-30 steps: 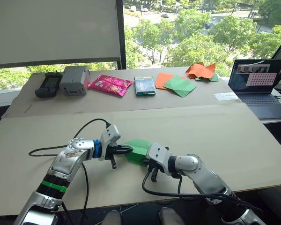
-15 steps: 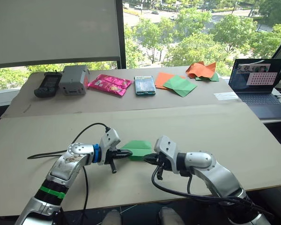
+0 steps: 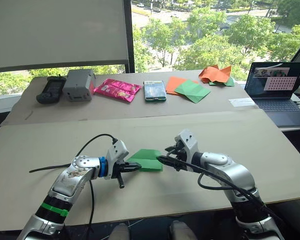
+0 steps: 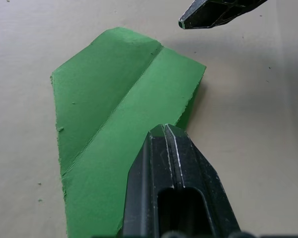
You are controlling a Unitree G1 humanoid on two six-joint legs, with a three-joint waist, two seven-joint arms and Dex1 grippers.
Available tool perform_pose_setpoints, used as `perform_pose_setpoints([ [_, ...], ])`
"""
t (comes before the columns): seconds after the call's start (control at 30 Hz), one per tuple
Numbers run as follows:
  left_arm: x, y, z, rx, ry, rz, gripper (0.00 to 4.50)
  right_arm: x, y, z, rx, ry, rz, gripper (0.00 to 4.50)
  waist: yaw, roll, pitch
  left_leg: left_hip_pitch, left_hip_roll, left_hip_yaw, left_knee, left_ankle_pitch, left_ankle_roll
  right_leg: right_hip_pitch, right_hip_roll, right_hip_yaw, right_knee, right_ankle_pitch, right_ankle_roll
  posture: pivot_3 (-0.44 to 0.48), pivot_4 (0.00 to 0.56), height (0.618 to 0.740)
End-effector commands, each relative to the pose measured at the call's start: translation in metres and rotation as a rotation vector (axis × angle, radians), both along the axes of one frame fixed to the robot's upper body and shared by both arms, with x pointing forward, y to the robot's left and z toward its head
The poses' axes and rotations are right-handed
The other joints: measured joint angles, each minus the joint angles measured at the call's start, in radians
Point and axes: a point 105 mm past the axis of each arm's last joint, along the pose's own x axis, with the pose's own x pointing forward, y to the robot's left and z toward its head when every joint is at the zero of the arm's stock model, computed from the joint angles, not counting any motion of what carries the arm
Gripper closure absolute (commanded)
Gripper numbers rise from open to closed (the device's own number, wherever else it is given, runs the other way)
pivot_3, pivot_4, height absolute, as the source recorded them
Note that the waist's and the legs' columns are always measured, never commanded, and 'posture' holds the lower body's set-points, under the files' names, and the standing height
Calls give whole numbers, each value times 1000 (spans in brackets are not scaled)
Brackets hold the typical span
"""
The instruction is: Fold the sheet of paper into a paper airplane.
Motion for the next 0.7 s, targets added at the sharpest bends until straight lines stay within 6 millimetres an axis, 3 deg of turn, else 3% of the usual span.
perform_pose_setpoints([
  [0.03,-1,0,8,-12,-34,-5,4500,6,3,5,41,3,2,1558,-1,0,0,0,0,0,0,0,0,0,0,0,0,0,0,0,150,721],
  [0.7,-4,-4,6,-9,-32,-12,4500,13,13,-6,183,152,8,1558,-1,1,0,0,0,0,0,0,0,-1,0,0,3,0,0,0,150,721],
])
